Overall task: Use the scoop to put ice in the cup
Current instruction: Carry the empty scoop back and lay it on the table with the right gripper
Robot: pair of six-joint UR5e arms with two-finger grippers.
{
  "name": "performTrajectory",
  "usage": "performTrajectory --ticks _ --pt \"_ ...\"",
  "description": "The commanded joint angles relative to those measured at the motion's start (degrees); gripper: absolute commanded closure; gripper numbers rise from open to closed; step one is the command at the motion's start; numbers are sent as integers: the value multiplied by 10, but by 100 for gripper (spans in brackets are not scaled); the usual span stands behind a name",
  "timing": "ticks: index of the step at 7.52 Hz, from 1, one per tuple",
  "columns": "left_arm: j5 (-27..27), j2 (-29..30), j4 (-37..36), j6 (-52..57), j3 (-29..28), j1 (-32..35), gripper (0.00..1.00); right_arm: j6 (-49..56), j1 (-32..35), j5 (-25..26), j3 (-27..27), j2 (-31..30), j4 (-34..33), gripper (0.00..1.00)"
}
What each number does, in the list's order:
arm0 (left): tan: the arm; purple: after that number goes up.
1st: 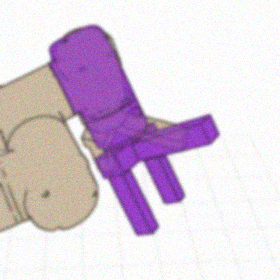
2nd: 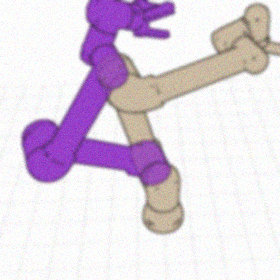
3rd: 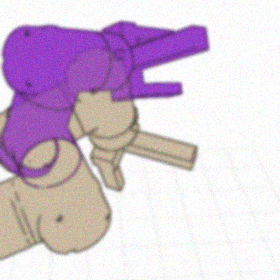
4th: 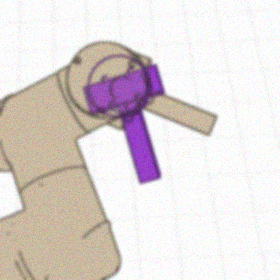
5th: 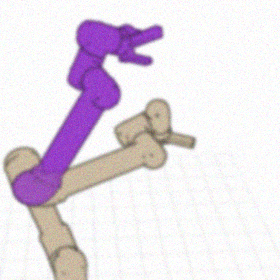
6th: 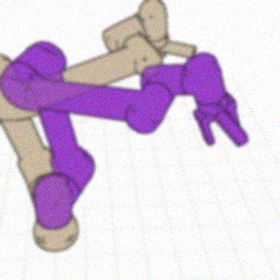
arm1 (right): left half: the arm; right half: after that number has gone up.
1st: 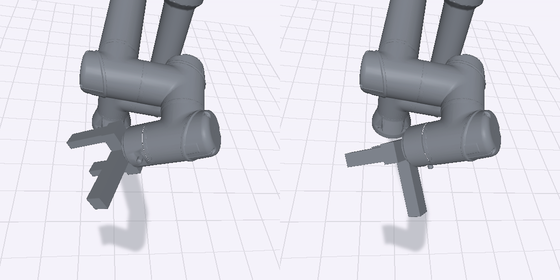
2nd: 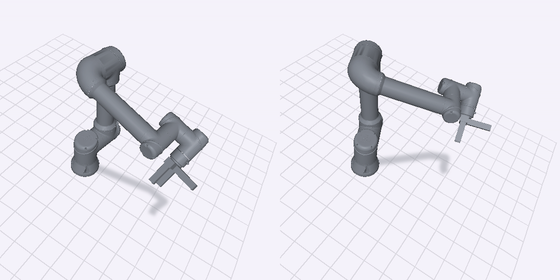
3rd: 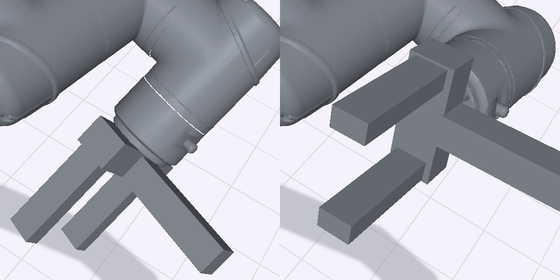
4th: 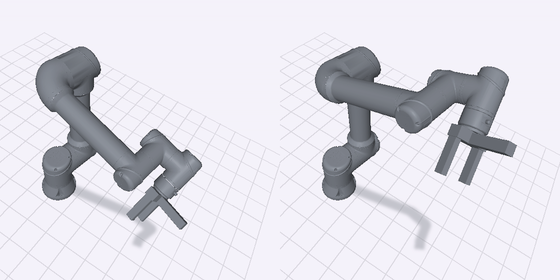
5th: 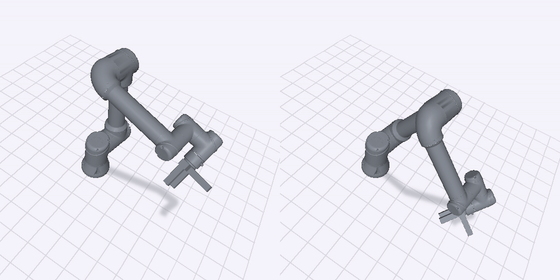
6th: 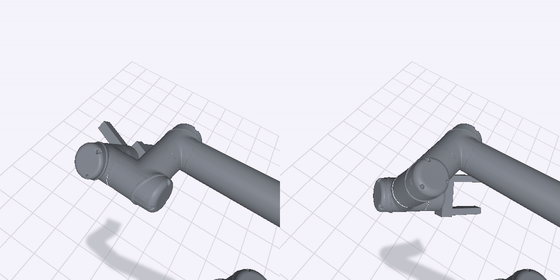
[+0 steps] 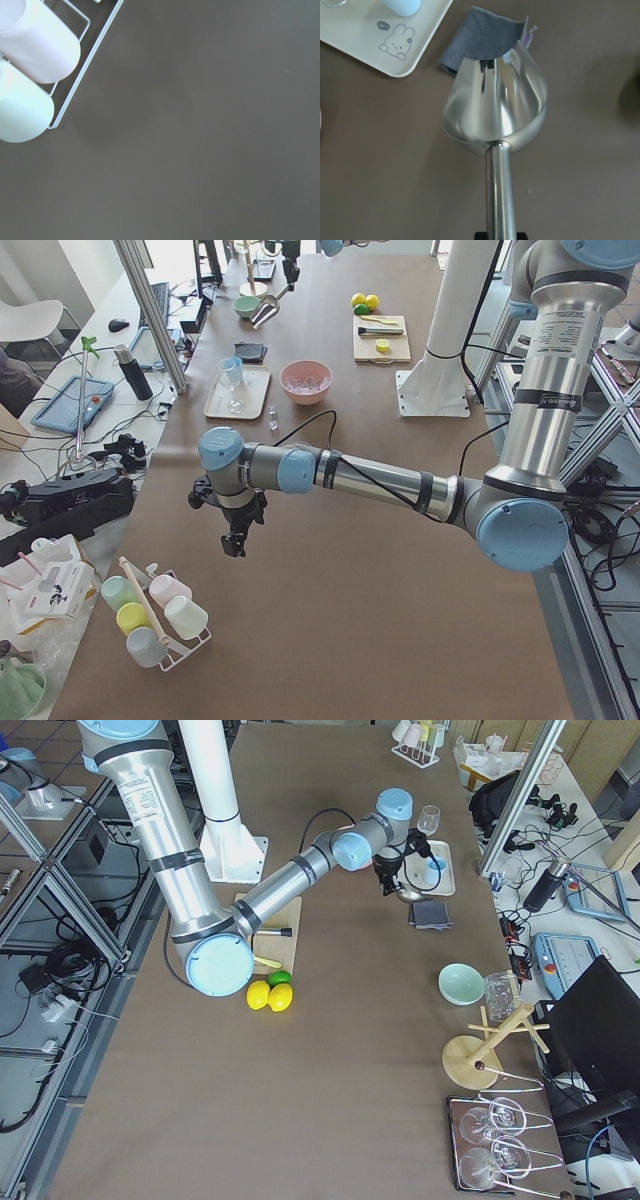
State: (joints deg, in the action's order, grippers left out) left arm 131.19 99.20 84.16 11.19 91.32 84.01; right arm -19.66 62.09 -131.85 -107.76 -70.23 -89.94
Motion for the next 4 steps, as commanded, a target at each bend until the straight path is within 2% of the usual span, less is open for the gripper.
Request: performTrajectory --ticks 1,2,3,4 --pt "-1 -1 3 7 -19 8 1 -33 40 -3 -111 -189 4 100" --pt "-1 -4 0 8 -7 10 1 -82 57 -5 -124 -238 6 100" --pt "0 -6 0 6 -4 10 1 -84 77 -5 -121 -272 23 100" --pt "1 -7 -1 5 -7 10 1 -78 95 -2 -113 -283 27 76"
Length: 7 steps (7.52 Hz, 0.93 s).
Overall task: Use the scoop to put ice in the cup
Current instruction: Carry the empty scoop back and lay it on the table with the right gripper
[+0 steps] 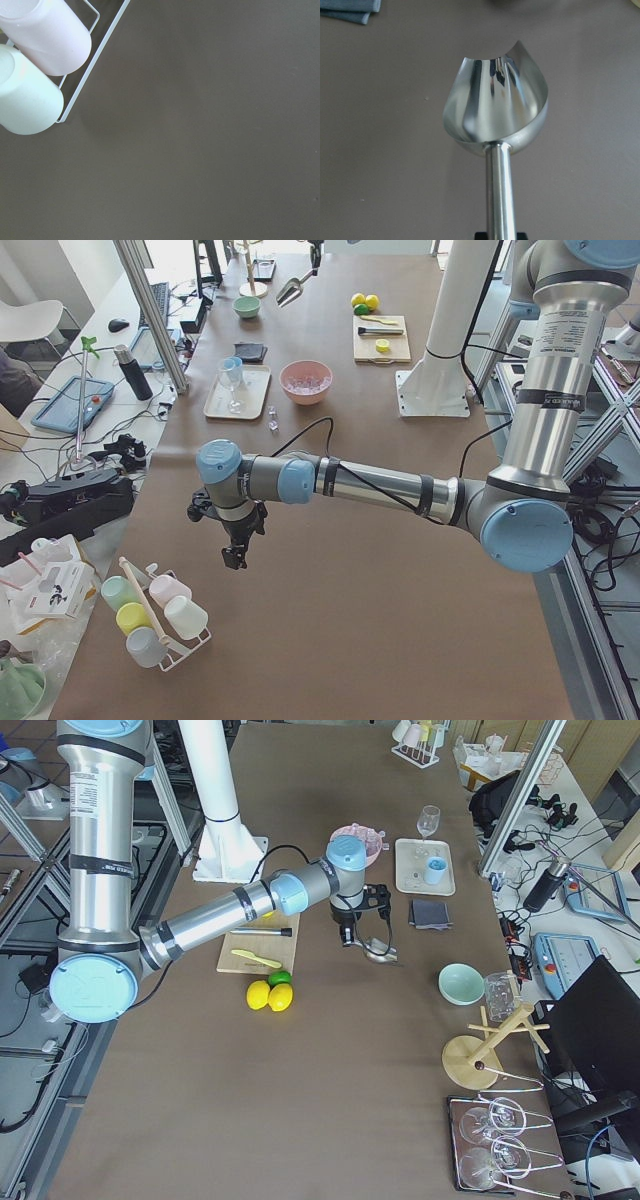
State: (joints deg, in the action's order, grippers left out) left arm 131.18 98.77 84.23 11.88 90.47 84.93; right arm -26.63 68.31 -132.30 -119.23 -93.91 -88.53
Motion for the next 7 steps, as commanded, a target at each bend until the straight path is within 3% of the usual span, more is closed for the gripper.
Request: performTrajectory --ticks 1,2,4,5,7 --pt "4 -11 -7 -3 13 2 1 -8 50 5 8 -51 13 38" --pt "6 -34 -14 -3 31 7 1 -2 50 19 17 -45 19 0" --pt "2 -38 -10 0 14 21 1 27 62 12 9 -40 13 0" --pt "0 -34 -11 -1 7 30 1 98 91 -2 14 -42 -4 0" --pt "-1 -44 -14 -2 9 47 1 216 165 -33 10 -40 -88 0"
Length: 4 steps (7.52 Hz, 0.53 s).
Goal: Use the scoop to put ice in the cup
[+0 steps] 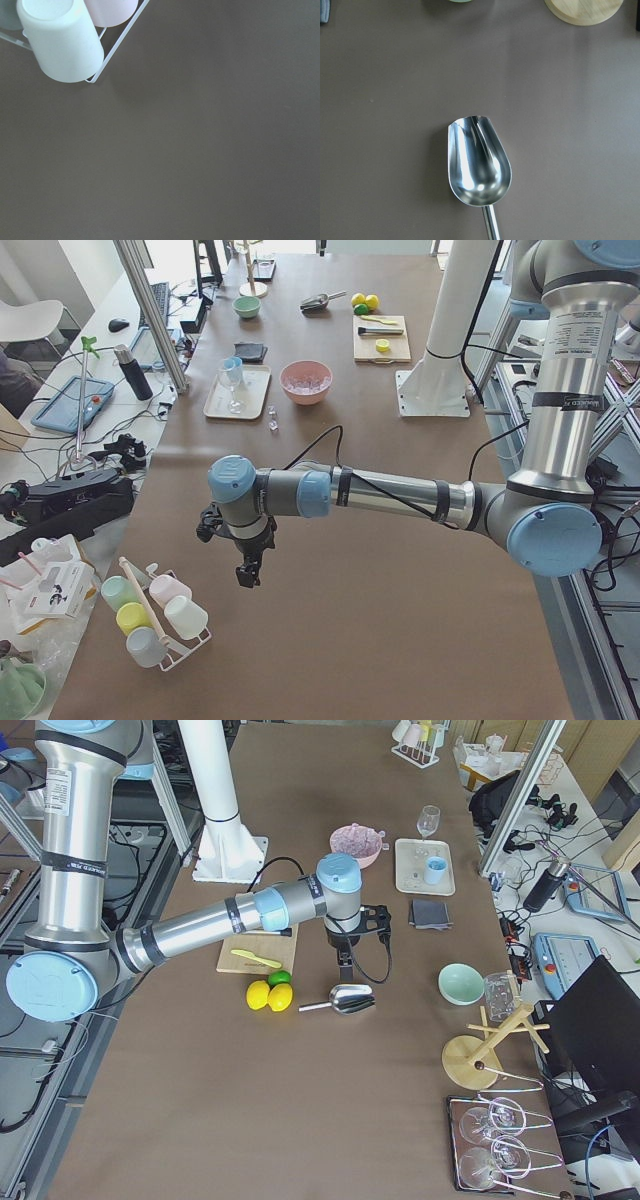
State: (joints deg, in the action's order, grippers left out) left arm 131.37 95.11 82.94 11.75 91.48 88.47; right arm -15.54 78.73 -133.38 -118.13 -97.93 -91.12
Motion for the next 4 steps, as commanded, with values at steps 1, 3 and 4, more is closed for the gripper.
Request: performTrajectory --ticks 1,3,4 --pt "-1 -9 5 0 -23 20 1 147 93 -26 -1 1 -97 0" --pt "-3 6 23 -1 -67 32 1 170 136 -29 15 -10 -131 0" --pt "-24 9 25 -1 -72 33 1 176 143 -38 38 -18 -127 0"
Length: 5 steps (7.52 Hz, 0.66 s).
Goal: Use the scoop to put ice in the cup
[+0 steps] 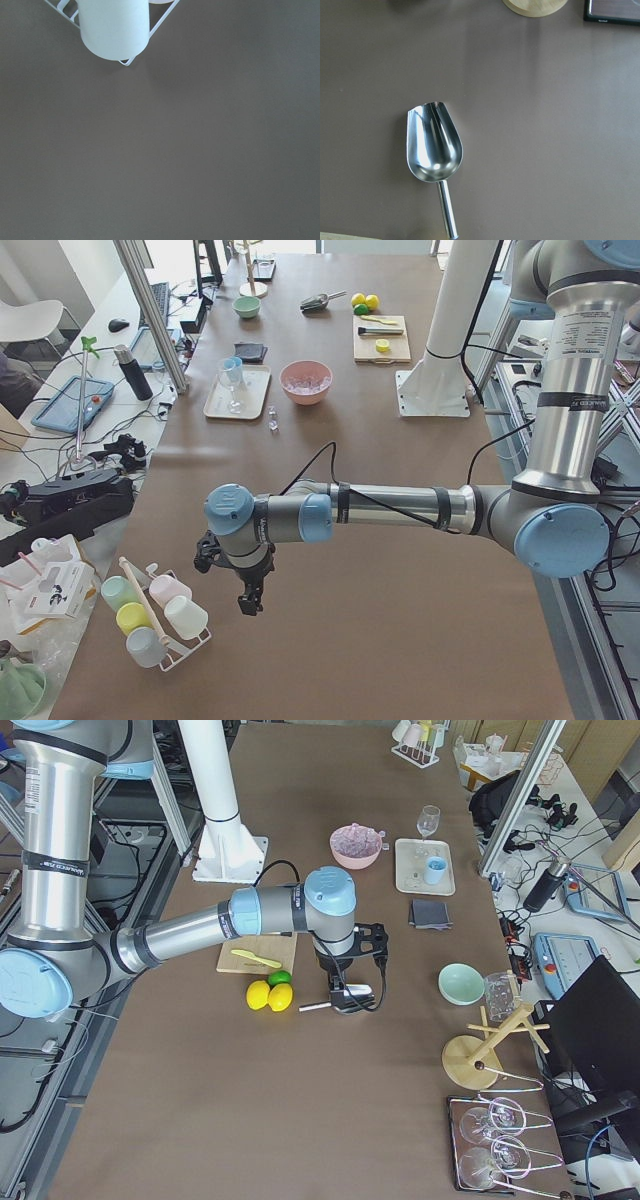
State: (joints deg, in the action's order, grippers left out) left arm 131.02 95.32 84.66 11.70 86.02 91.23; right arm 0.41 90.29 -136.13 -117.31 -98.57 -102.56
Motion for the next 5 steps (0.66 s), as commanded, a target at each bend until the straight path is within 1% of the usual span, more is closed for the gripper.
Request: performTrajectory --ticks 1,2,3,5 --pt "-22 10 8 0 -18 9 1 15 30 -10 54 -10 -12 0" --pt "-21 11 9 1 -17 15 1 18 34 -10 81 -7 -10 0" --pt "-21 11 8 1 -17 15 1 27 37 -9 91 -9 9 0" --pt "-21 10 9 2 -17 19 1 41 39 -9 110 -9 13 0"
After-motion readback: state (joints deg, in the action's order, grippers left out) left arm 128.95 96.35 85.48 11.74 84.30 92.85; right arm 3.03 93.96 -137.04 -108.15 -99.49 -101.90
